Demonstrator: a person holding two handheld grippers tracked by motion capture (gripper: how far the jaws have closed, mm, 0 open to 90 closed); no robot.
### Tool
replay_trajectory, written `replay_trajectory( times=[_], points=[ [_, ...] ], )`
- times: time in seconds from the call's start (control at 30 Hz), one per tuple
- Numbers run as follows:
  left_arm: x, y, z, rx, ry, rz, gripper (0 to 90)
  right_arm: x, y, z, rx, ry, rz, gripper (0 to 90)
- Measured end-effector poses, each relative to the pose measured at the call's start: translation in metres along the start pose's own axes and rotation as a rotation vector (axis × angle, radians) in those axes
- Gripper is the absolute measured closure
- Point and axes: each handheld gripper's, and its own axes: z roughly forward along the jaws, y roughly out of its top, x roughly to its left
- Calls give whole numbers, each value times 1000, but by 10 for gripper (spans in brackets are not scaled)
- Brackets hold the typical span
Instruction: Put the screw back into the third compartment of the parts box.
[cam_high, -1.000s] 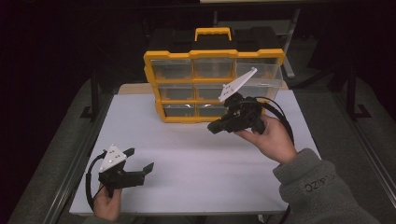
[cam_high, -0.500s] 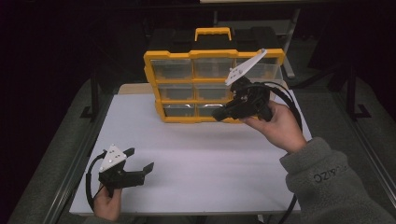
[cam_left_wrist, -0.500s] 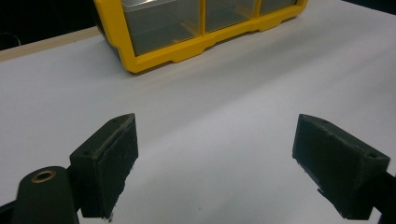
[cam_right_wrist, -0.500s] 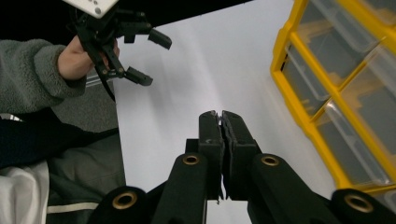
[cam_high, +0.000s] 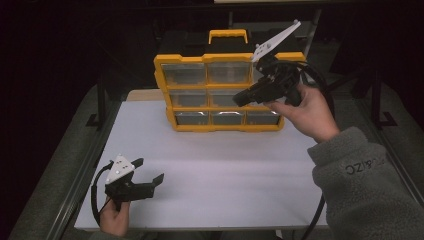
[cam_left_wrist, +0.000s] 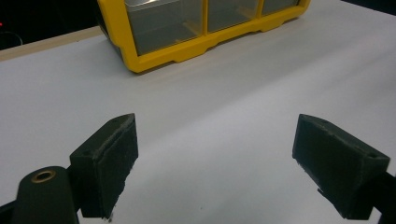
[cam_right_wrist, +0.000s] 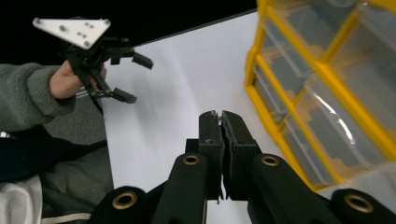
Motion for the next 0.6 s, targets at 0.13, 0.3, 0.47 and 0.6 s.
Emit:
replay_trajectory(
  times=[0.13, 0.3, 0.47, 0.6],
  points=[
    [-1, 0, 0, -3, -1, -18, 138, -14, 3, -10, -8, -28, 23, 862],
    [0, 0, 1, -3, -3, -17, 138, -30, 7, -23, -7, -68, 73, 862],
    [0, 0, 1, 11, -8, -11, 138, -50, 4, -30, -12, -103, 128, 862],
    [1, -1, 0, 6, -6, 6, 138, -64, -1, -30, -8, -129, 169, 861]
  ],
)
